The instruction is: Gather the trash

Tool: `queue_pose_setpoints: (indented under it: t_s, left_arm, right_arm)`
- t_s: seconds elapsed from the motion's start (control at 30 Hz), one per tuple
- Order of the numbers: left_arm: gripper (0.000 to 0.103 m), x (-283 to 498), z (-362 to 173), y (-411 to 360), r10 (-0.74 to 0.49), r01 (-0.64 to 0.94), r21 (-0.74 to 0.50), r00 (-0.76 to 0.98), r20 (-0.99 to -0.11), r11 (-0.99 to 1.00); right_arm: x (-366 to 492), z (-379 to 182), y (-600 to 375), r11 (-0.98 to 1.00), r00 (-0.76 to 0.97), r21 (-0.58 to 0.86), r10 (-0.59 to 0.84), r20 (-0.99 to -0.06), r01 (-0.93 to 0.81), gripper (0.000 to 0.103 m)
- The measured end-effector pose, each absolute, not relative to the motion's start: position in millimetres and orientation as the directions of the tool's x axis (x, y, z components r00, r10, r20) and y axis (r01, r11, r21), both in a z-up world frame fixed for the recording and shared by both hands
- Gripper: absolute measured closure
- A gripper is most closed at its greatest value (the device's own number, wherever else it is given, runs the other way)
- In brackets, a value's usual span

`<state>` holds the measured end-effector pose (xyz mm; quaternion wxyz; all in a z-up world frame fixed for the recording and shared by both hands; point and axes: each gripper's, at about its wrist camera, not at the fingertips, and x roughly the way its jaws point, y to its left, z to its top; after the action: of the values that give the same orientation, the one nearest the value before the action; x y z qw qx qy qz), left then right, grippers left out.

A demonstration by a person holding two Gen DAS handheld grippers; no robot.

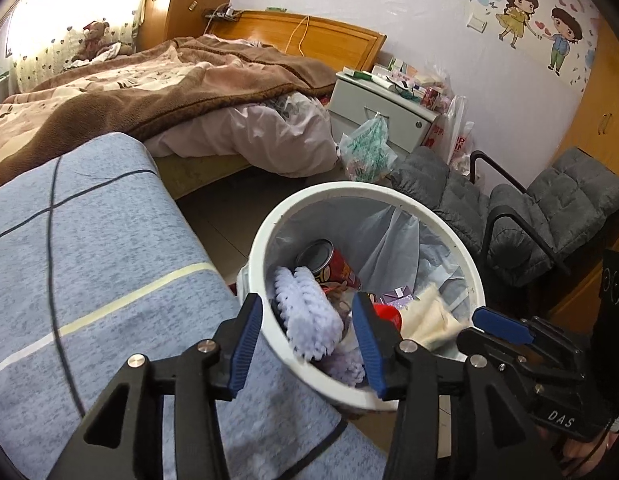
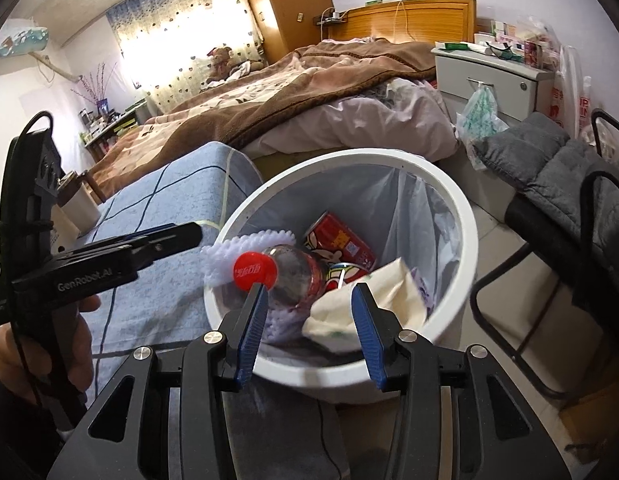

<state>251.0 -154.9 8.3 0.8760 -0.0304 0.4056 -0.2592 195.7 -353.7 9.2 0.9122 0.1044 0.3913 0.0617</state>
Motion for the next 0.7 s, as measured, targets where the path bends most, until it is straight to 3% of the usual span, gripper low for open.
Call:
queue_pose_setpoints:
  t_s: [0.3, 0.7]
  left_arm:
    - [0.044, 211, 19, -133, -0.441, 0.418, -0.214, 0.583, -0.683, 0.883]
    - [0.042, 153, 32, -105, -0.374, 0.372, -0.149, 0.660, -0.652, 0.916]
  right_arm:
    - [157, 27, -332, 0.980, 0.711, 0.192, 0.169, -0.682, -0.049, 0.058]
    - [100, 50, -299, 0.988, 0.751, 0.135, 0.148, -0.644, -0.079, 0.058]
